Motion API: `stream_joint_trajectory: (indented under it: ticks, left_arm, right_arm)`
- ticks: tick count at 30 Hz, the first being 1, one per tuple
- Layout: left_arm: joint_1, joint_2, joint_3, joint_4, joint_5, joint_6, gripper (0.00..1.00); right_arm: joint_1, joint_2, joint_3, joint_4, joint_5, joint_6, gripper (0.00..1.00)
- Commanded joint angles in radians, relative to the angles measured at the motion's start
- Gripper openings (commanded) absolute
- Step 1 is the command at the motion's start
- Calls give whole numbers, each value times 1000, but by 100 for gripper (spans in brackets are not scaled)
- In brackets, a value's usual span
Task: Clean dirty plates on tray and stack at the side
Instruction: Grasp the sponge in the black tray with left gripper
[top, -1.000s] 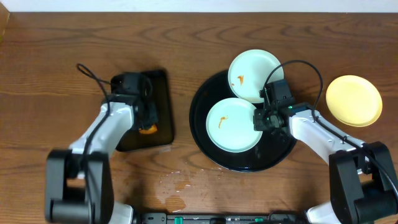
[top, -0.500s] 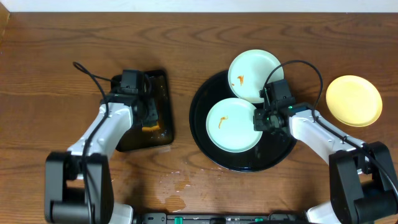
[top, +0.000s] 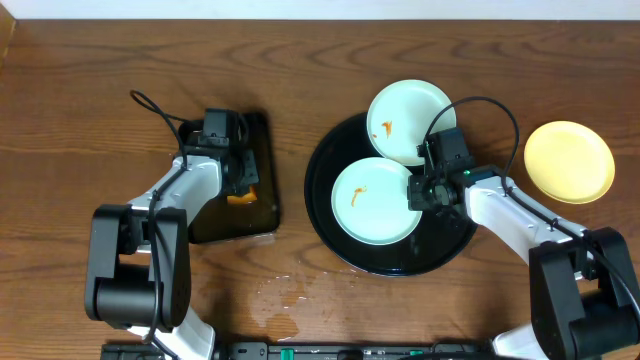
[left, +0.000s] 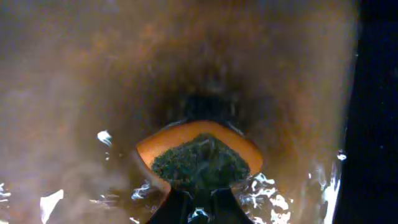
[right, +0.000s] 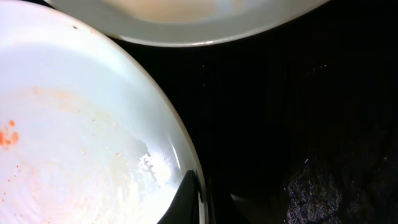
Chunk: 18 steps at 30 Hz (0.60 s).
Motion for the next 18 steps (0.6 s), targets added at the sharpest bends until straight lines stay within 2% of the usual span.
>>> stream_joint_trajectory:
  ticks: [1,2,3,6,10,13,16,18]
  left_arm:
    - [0,-20,-10,-75,-1,9,12]
    - [0,-48,-9,-92,-1,10,29]
    - [0,-72,-9,-107,-1,10,38]
    - [0,-150,-9,-167,-1,10,52]
    - [-1,-198,-9,-249,4,9,53]
    - [-2,-186,-21,-302,23,2,49]
    - [-10,-165,-62,-281,29,2,47]
    - [-21,-137,-105,-213,29,2,45]
  right_arm:
    - [-11,21,-26,-16,101,-12,1]
    - [-11,21,-26,-16,101,-12,1]
    - [-11,21,-26,-16,101,-12,1]
    - [-11,21,-26,-19,96,-12,1]
    - [-11,21,-26,-25,95,-13,1]
    - [-11,21,-26,-26,95,-13,1]
    - [-11,21,-26,-26,95,-13,1]
    - [-11,21,-26,-26,95,-12,1]
